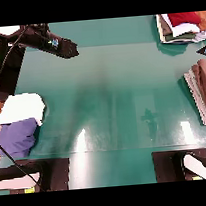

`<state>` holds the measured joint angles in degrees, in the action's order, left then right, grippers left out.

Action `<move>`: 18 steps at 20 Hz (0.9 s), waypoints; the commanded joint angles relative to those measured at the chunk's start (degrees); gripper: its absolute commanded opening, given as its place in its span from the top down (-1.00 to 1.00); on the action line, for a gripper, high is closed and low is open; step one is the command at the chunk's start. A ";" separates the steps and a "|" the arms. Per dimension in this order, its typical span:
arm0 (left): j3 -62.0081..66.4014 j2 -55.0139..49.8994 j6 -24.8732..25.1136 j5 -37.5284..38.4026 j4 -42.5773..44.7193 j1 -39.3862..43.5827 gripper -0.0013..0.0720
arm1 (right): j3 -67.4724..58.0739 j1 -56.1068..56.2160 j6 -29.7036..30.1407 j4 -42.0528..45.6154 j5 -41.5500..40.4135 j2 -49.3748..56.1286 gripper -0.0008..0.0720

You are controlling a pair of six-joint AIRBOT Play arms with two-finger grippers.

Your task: Fold the shirts.

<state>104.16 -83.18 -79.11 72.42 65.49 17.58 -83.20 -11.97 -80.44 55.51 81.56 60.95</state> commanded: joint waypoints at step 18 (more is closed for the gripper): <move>-0.02 -0.04 0.07 -1.49 -0.79 0.00 0.90 | -0.07 0.11 0.00 -0.02 5.49 -0.02 0.93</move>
<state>104.16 -83.18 -79.13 72.18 65.30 17.58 -83.20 -11.88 -80.44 55.48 85.41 60.95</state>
